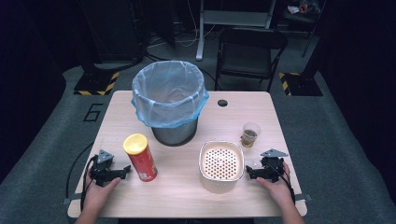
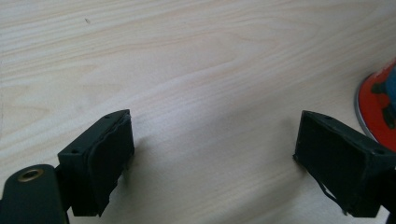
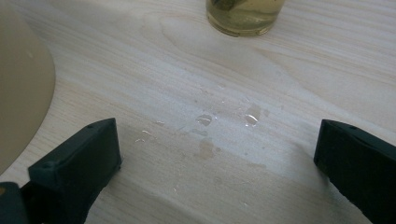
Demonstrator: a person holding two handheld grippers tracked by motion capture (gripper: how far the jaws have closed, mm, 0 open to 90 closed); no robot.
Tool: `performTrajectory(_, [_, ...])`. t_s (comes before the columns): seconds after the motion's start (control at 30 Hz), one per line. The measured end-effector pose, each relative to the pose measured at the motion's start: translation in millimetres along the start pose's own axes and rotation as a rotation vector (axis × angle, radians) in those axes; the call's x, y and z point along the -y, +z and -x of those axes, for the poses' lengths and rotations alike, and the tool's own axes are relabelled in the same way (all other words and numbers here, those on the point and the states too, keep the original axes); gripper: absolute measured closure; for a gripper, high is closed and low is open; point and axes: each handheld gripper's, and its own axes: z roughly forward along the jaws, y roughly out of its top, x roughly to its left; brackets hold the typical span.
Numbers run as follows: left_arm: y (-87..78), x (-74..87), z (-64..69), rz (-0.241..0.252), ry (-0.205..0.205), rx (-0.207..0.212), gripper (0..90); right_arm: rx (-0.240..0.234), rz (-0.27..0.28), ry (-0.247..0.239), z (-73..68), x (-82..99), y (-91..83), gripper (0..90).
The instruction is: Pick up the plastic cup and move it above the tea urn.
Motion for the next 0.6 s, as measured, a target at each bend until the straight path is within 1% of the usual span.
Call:
performTrajectory(0.03, [-0.1, -0.8, -1.0, -0.010, 0.006, 0.005, 11.1, 0.000, 0.000, 0.000, 0.0, 0.0, 0.0, 0.0])
performTrajectory(0.2, [0.9, -1.0, -1.0, -0.005, 0.007, 0.009, 11.0, 0.000, 0.002, -0.003, 0.2, 0.0, 0.0, 0.0])
performTrajectory(0.3, [0.8, -1.1, -1.2, -0.004, 0.010, 0.005, 11.2, 0.000, 0.002, -0.003, 0.2, 0.1, 0.0, 0.0])
performTrajectory(0.33, [1.1, -1.2, -1.2, -0.001, 0.005, 0.004, 11.3, 0.001, 0.002, -0.003, 0.1, 0.1, 0.0, 0.2])
performTrajectory(0.4, [0.3, -1.7, -2.1, -0.011, 0.011, 0.003, 11.4, 0.001, 0.000, 0.001, -0.2, 0.6, -0.9, 0.9])
performTrajectory(0.43, [1.0, -1.2, -1.5, -0.002, 0.007, -0.001, 11.4, 0.002, 0.003, 0.002, -0.2, 0.8, -0.9, 1.2])
performTrajectory(0.5, [0.6, -1.0, -1.4, -0.003, 0.007, -0.001, 11.4, 0.002, 0.005, 0.002, -0.2, 1.0, -1.0, 1.8])
performTrajectory(0.53, [0.1, -0.4, -1.1, -0.002, 0.006, -0.004, 11.4, -0.002, 0.004, 0.013, -0.7, 1.0, -1.7, 2.9])
performTrajectory(0.57, [-0.2, -0.1, -0.9, -0.002, 0.004, -0.004, 11.3, 0.010, 0.014, 0.019, -1.3, 1.5, -2.3, 4.6])
performTrajectory(0.6, [-0.6, 0.2, -0.6, -0.006, 0.001, -0.002, 11.3, 0.010, 0.014, 0.019, -1.3, 1.5, -2.3, 4.6])
